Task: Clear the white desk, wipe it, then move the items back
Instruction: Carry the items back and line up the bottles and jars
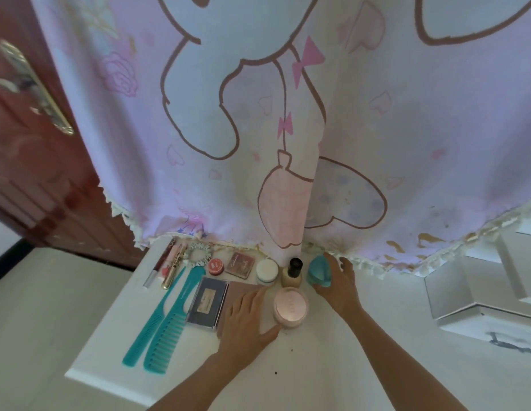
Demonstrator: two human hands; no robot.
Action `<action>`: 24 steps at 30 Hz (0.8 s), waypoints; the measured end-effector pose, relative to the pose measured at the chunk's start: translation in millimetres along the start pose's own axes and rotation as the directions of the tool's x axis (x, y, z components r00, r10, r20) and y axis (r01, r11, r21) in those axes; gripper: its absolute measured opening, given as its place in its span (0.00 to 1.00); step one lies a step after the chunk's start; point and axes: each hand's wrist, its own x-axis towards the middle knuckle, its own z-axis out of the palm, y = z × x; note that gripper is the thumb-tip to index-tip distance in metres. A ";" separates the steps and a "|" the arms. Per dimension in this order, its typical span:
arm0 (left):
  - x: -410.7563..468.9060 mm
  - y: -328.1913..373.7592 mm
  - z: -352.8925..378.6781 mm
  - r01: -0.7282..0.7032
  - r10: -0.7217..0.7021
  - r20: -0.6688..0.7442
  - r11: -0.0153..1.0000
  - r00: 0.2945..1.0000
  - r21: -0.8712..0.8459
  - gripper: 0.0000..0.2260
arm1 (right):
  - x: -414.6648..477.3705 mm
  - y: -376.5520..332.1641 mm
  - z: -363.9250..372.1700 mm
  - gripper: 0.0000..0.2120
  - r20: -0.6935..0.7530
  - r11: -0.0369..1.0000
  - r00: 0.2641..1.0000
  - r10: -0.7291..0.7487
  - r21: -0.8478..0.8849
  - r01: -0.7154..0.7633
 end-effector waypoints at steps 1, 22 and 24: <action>-5.4 -3.2 -2.5 0.011 -0.011 -0.008 1.000 1.000 0.001 0.34 | -7.3 2.4 0.6 0.37 -0.022 1.000 1.000 0.003 -0.011 -0.003; -210.1 -52.9 -81.2 -0.091 0.050 -0.211 0.977 0.976 -0.193 0.25 | -310.5 -55.9 0.1 0.28 -0.211 0.983 0.977 -0.025 -0.185 -0.015; -230.3 -50.0 -90.0 -0.086 0.034 -0.230 0.972 0.973 -0.217 0.24 | -331.7 -63.3 -4.4 0.27 -0.202 0.976 0.978 -0.060 -0.216 0.016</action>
